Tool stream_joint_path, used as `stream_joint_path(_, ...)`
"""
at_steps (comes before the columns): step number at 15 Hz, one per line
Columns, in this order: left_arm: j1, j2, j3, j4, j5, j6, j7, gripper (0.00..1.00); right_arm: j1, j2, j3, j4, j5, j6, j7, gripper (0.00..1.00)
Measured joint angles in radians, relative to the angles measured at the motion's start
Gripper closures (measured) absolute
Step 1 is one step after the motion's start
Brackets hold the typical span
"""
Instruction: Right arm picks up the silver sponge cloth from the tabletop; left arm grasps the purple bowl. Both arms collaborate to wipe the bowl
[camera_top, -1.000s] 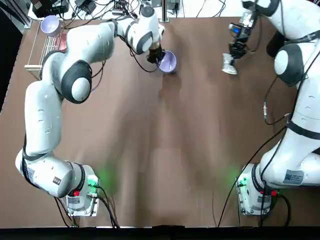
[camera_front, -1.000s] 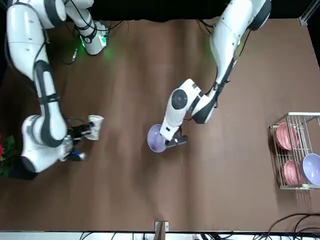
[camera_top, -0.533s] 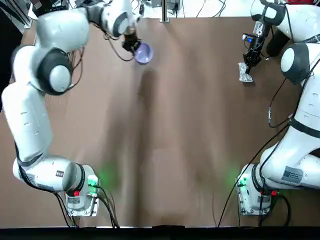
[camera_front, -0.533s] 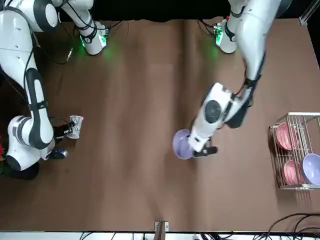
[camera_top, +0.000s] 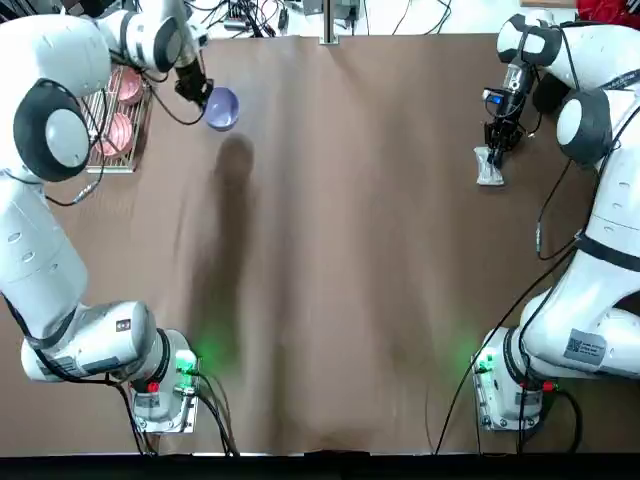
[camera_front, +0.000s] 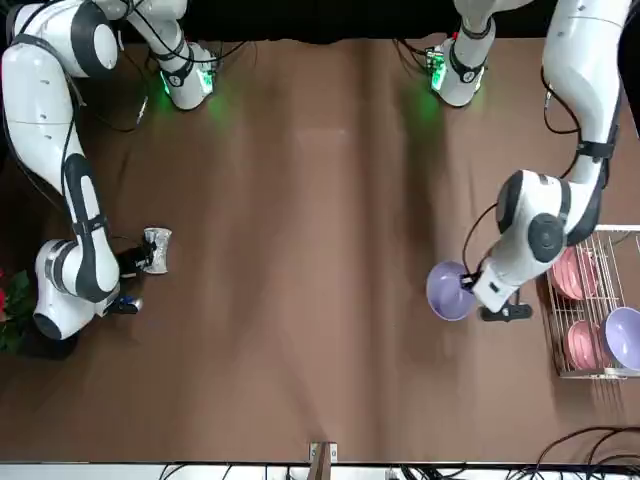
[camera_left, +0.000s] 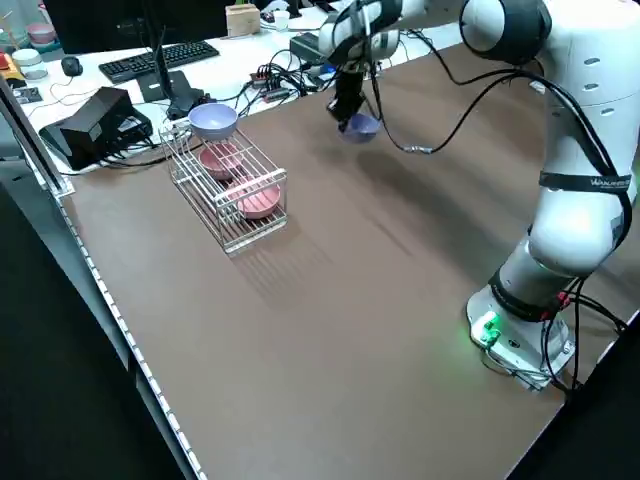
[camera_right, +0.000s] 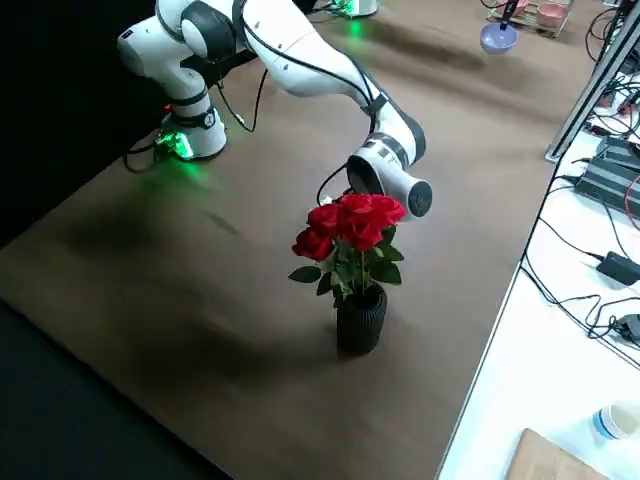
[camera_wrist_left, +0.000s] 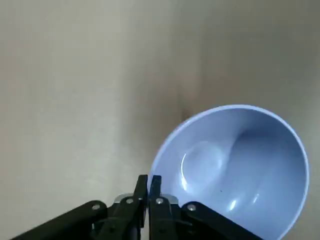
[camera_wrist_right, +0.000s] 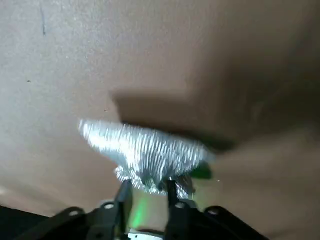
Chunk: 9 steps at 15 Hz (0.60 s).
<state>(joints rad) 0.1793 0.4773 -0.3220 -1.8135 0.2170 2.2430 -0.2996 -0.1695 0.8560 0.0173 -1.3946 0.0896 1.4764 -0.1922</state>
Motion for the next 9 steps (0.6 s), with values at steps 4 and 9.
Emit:
stream_joint_path(4,0.134,0.021,0.001,-0.054,0.001,0.055,0.153,0.95,0.005,-0.026,-0.001,0.036,0.0,-0.002,0.0,0.3)
stream_joint_path(9,0.188,0.08,-0.001,-0.066,0.001,0.083,0.205,0.88,0.044,-0.259,0.004,0.117,-0.002,-0.014,0.0,0.0)
